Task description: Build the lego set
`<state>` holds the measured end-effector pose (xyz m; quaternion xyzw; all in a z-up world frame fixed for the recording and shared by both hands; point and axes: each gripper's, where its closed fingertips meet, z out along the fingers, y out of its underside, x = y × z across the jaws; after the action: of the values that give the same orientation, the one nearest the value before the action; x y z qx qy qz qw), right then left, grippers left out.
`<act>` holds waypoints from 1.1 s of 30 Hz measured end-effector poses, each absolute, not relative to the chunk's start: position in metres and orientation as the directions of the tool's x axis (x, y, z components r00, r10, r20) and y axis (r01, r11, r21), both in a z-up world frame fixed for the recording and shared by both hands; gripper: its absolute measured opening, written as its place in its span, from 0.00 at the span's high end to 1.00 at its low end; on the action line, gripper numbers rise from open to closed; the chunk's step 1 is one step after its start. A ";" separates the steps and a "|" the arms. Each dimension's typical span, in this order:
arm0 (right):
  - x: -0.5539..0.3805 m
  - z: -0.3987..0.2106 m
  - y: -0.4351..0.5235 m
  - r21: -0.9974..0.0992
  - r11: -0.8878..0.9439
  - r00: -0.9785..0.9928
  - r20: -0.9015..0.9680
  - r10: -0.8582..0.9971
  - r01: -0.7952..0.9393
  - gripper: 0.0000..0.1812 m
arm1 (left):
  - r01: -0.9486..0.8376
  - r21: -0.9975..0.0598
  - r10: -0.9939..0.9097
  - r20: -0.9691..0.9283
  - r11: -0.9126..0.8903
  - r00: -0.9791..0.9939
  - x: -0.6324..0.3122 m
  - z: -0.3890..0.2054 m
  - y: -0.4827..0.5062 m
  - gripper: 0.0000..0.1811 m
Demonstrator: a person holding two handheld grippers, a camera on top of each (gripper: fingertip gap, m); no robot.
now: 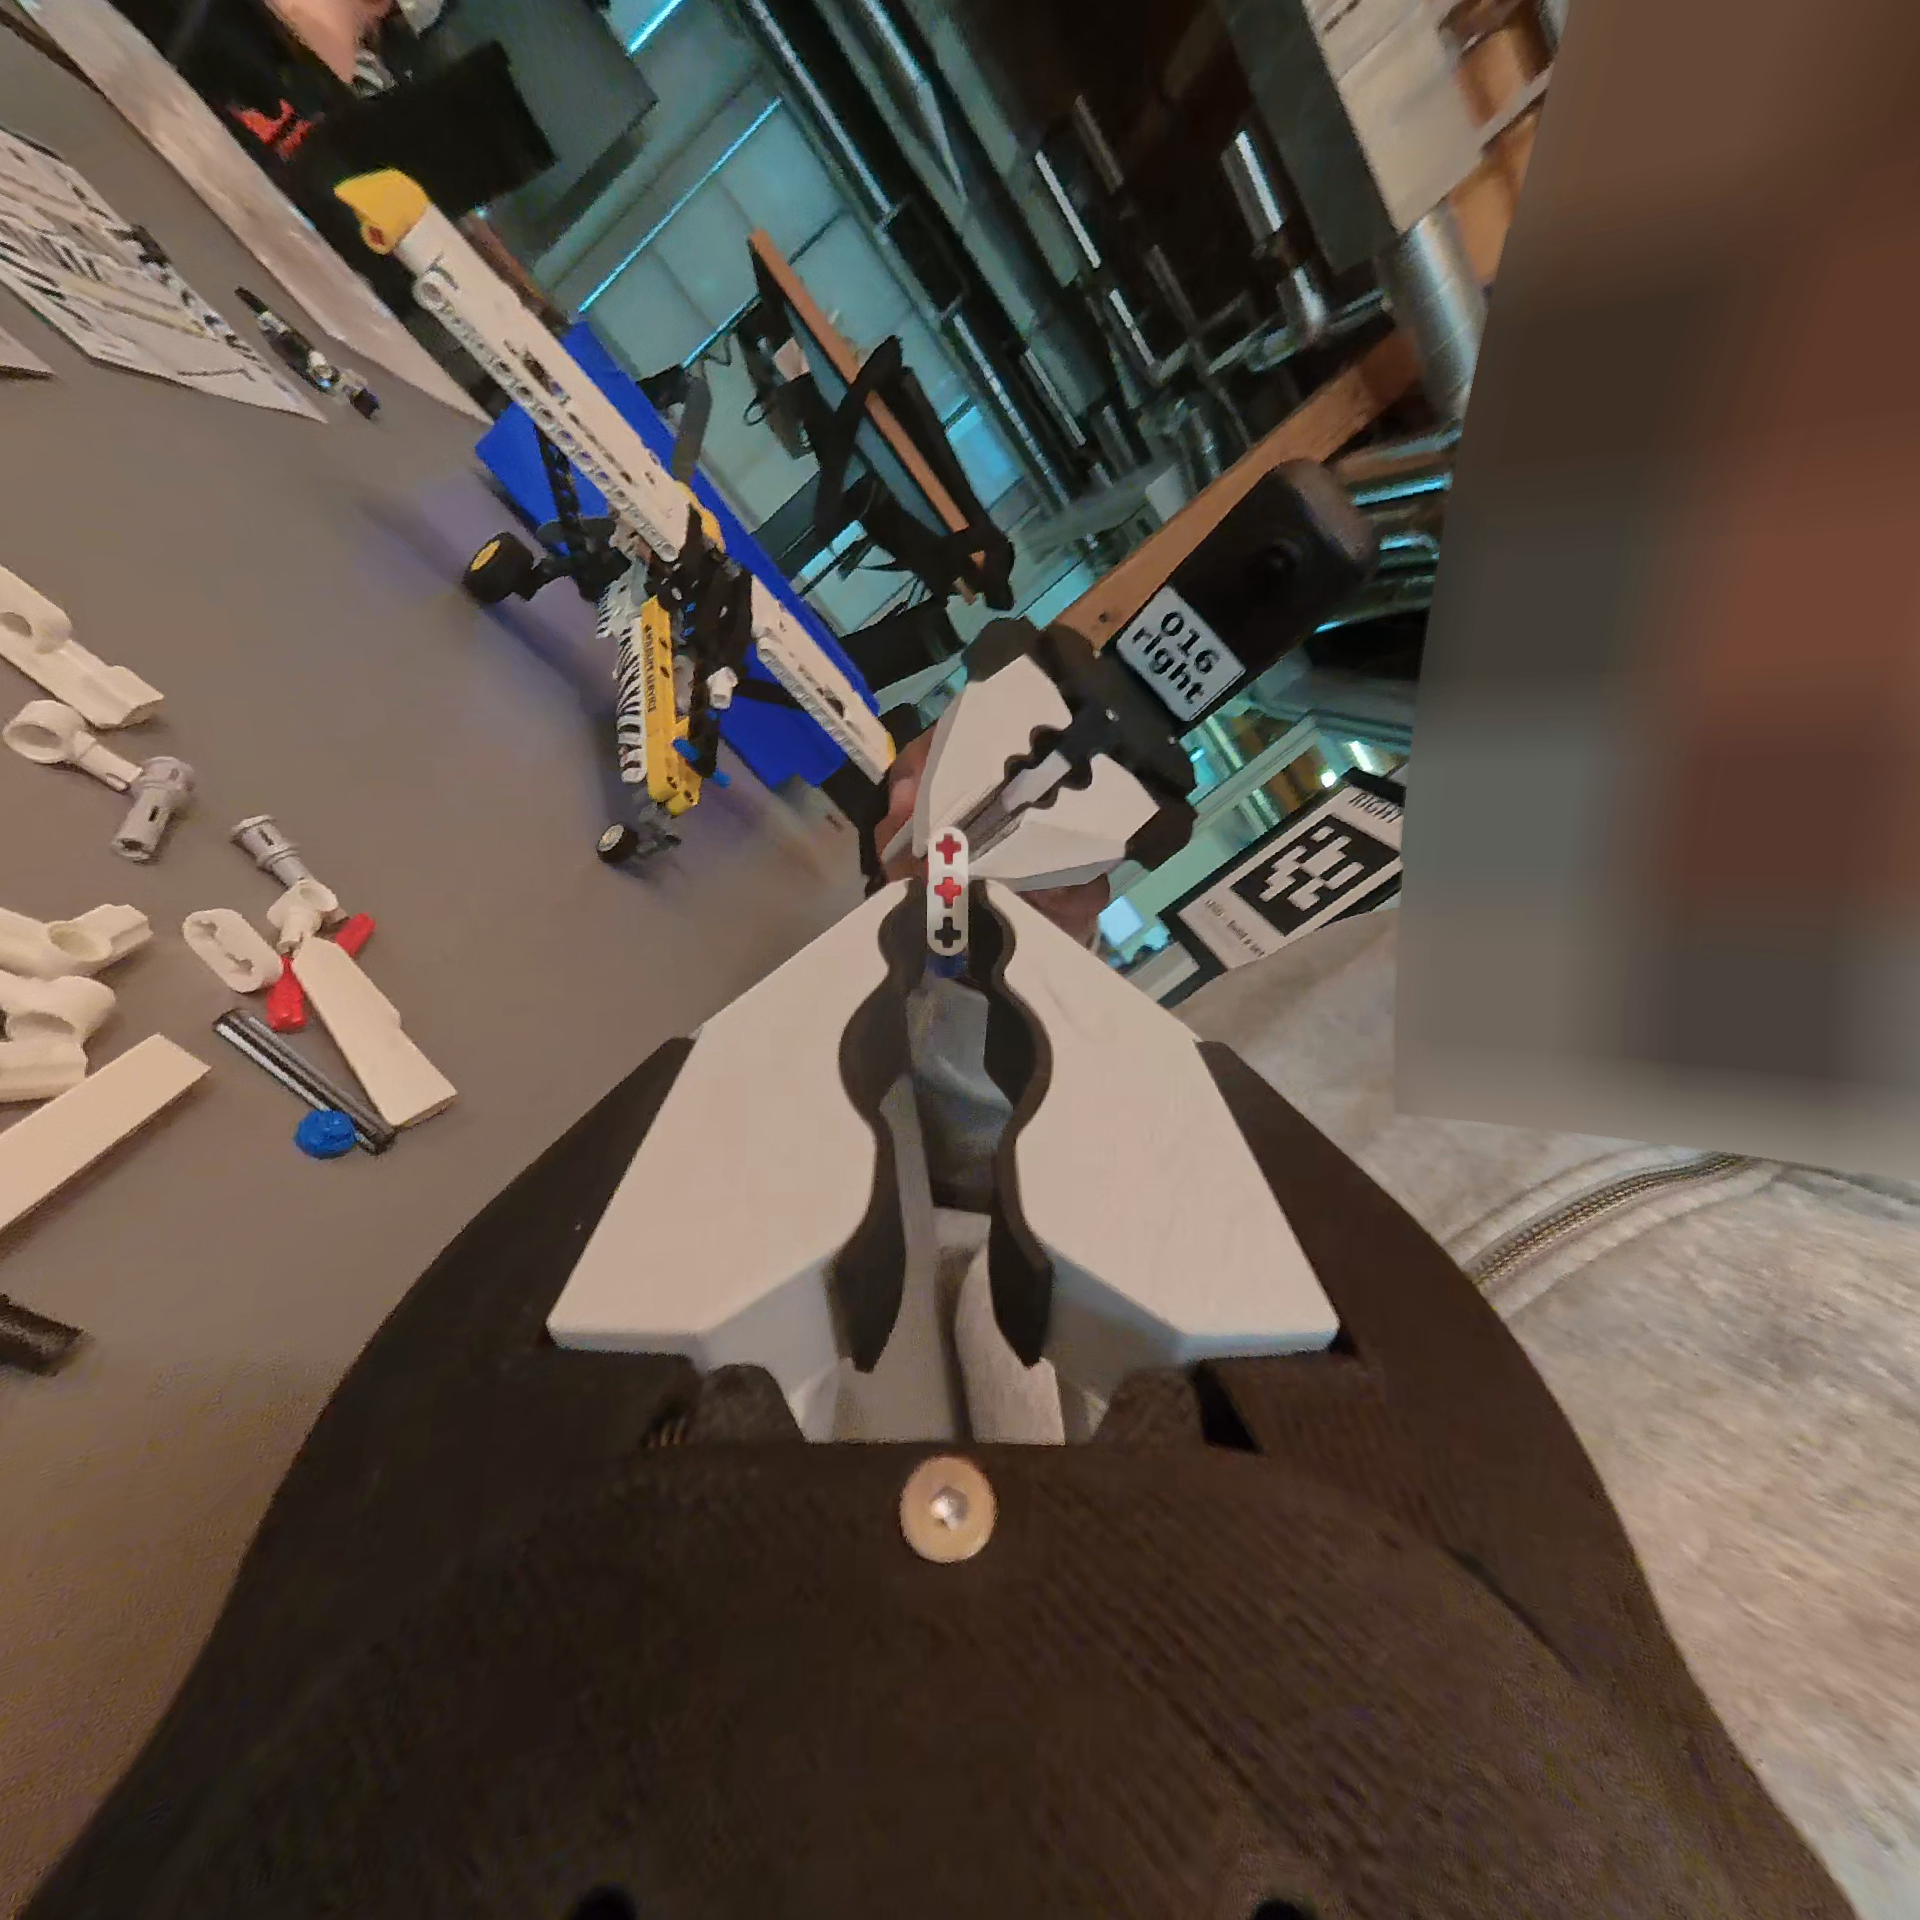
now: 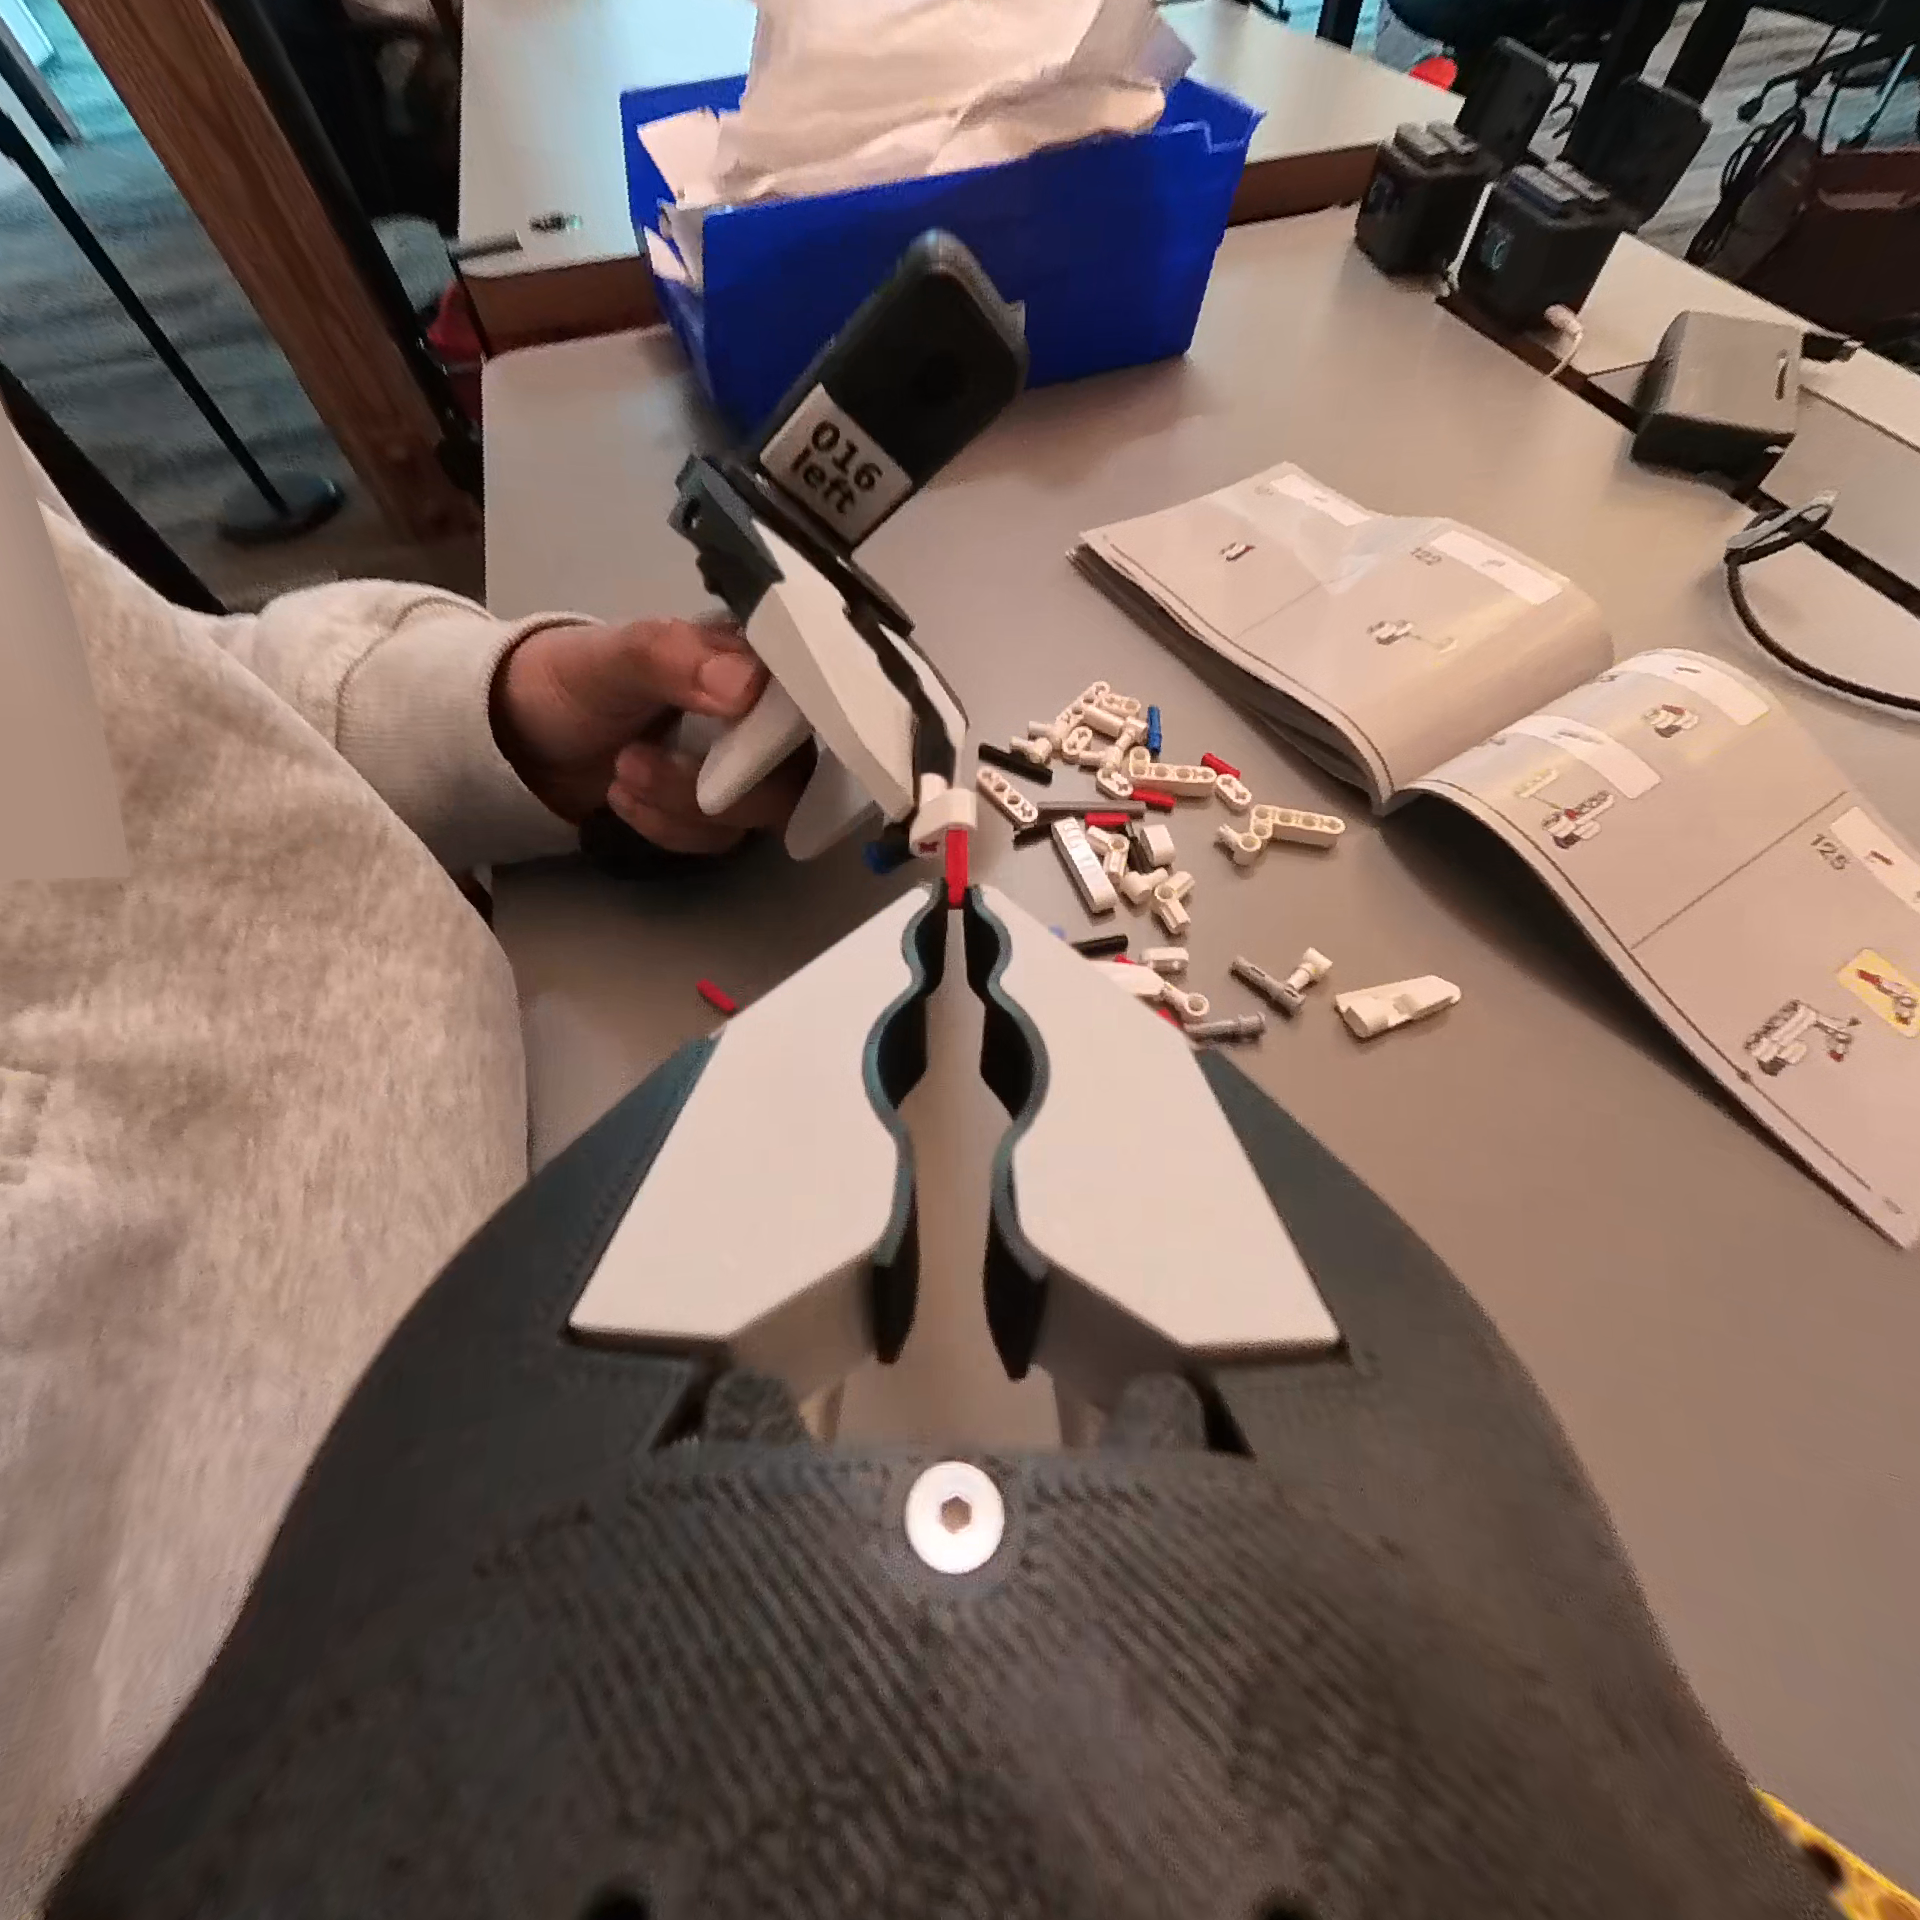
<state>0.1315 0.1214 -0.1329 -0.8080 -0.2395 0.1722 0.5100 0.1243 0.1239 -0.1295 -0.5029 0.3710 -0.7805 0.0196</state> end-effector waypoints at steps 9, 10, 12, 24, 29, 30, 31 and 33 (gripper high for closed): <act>0.138 -0.154 0.109 -0.873 -0.423 0.798 -0.068 0.600 0.244 0.99 | -0.433 -0.661 -0.514 0.750 -0.613 -0.416 0.131 -0.151 0.111 0.98; 0.138 -0.155 0.108 -0.875 -0.426 0.793 -0.085 0.603 0.230 0.99 | -0.442 -0.661 -0.513 0.750 -0.607 -0.417 0.131 -0.152 0.109 0.98; 0.138 -0.156 0.105 -0.878 -0.432 0.783 -0.115 0.612 0.208 0.99 | -0.458 -0.661 -0.512 0.750 -0.595 -0.418 0.131 -0.154 0.106 0.98; 0.137 -0.169 0.097 -0.854 -0.444 0.756 -0.097 0.648 0.271 0.99 | -0.513 -0.668 -0.543 0.741 -0.539 -0.395 0.135 -0.165 0.097 0.97; 0.136 -0.170 0.098 -0.852 -0.439 0.755 -0.083 0.651 0.284 0.99 | -0.507 -0.664 -0.537 0.745 -0.549 -0.395 0.134 -0.164 0.098 0.97; 0.136 -0.170 0.098 -0.851 -0.440 0.753 -0.083 0.652 0.286 0.99 | -0.505 -0.666 -0.538 0.744 -0.549 -0.396 0.134 -0.163 0.098 0.97; 0.136 -0.171 0.098 -0.849 -0.442 0.752 -0.083 0.654 0.290 0.99 | -0.503 -0.666 -0.538 0.744 -0.550 -0.397 0.134 -0.163 0.098 0.97; 0.134 -0.173 0.097 -0.842 -0.447 0.747 -0.082 0.660 0.303 0.99 | -0.501 -0.665 -0.531 0.746 -0.555 -0.402 0.134 -0.162 0.098 0.97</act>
<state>0.1341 0.0970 -0.1731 -0.8257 -0.2916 0.2042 0.4376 0.1339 0.0984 -0.1619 -0.5466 0.4717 -0.6918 0.0108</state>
